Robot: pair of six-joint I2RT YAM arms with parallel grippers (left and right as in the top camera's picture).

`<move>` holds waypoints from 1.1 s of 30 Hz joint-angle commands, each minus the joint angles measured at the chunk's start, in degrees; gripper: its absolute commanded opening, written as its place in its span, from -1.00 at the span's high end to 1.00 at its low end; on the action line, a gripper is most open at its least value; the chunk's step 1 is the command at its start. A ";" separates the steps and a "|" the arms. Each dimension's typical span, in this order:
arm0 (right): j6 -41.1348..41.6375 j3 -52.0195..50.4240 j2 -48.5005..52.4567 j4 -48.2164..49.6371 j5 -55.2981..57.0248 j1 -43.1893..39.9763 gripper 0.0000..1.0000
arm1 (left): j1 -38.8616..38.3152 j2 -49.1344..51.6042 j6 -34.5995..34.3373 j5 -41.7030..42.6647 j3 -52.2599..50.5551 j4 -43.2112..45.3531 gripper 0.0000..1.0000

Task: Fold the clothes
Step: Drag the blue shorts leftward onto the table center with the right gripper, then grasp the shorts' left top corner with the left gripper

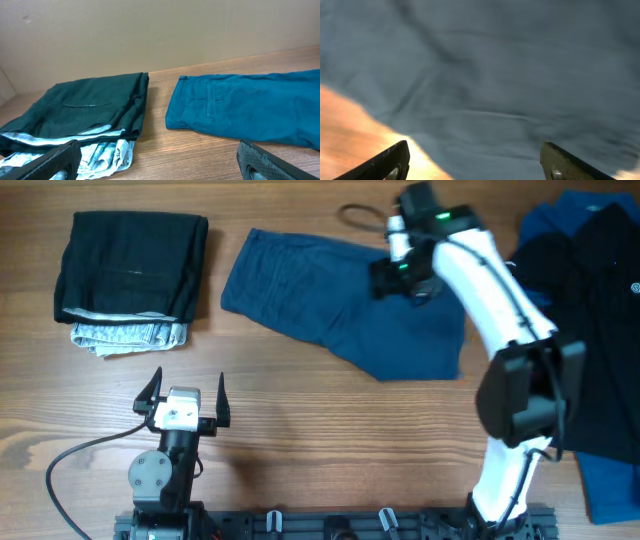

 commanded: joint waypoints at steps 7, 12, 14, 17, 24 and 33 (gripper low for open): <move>-0.39 -5.86 -0.48 -2.01 0.13 -17.11 -0.56 | 0.22 -0.35 3.17 18.95 -0.15 6.56 -0.99; -0.39 -14.16 -0.46 11.19 0.13 -18.36 -0.57 | 0.22 10.08 -2.49 20.24 9.38 4.66 -1.00; -0.37 -16.37 -0.46 15.45 0.13 -18.36 -0.57 | 0.22 18.91 -2.47 21.66 16.44 3.15 -1.00; -0.42 -19.82 -0.46 22.36 0.15 -18.36 -0.57 | 0.22 39.43 -2.43 22.69 32.65 -7.08 -1.00; -0.39 -21.51 -0.42 29.00 0.13 -18.36 -0.53 | 0.22 76.78 -2.62 24.30 49.88 -12.24 -1.00; -0.59 -21.84 -0.37 30.49 -4.39 -18.18 0.92 | -1.88 90.97 -2.71 32.52 49.86 -5.29 -0.99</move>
